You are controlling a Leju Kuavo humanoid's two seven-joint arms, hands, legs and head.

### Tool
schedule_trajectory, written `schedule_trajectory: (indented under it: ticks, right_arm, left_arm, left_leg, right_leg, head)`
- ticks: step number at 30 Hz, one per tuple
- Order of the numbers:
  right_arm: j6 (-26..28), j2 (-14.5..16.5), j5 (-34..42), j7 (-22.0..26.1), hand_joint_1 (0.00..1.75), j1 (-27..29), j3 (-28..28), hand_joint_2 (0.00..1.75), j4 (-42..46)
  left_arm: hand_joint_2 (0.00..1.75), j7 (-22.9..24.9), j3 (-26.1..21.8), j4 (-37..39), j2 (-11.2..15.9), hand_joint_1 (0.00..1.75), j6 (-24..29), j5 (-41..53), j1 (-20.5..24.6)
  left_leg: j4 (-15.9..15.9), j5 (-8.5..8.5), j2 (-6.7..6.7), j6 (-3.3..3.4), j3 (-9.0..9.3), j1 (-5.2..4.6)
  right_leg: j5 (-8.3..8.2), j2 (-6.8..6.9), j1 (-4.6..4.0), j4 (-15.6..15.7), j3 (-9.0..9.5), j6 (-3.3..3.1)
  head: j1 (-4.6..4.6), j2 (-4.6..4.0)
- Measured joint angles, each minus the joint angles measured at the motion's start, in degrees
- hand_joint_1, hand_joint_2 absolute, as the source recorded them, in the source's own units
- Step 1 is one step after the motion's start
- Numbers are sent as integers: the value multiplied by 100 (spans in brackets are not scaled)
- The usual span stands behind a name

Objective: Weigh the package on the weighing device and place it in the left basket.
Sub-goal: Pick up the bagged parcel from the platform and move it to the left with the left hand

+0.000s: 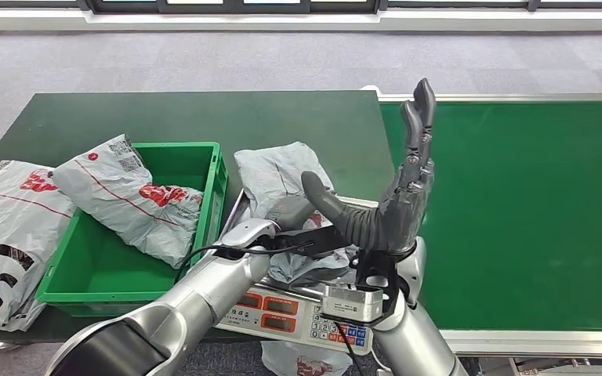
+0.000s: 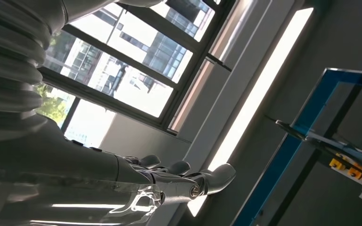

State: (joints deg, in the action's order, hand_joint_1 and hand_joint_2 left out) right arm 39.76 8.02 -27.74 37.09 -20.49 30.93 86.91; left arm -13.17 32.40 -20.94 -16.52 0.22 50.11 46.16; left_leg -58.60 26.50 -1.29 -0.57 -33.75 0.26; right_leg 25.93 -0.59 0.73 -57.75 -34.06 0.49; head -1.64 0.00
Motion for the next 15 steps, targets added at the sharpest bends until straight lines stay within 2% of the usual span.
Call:
schedule_trajectory:
  ticks: [1, 6, 15]
  right_arm:
    - [0, 0, 5, 5, 0, -8, 2, 175, -17]
    - [0, 2, 40, 33, 0, -57, 19, 175, -92]
    - [0, 3, 26, 46, 0, -70, 20, 175, -131]
  left_arm:
    - [175, 7, 12, 25, 0, 175, -7, 22, 5]
    - [175, 51, 104, 102, 16, 175, 40, 147, 16]
    - [175, -45, 113, 136, 136, 175, 606, -66, 125]
  left_leg:
    - [0, 0, 0, 0, 0, 0]
    - [0, -1, -4, 0, 1, 0]
    - [0, -3, -4, -3, 2, 1]
  right_leg:
    - [0, 0, 0, 0, 1, 0]
    - [0, 2, 0, -1, 5, 0]
    - [0, 3, 0, -3, 3, 0]
  head:
    - [0, 0]
    - [0, 1]
    - [0, 0]
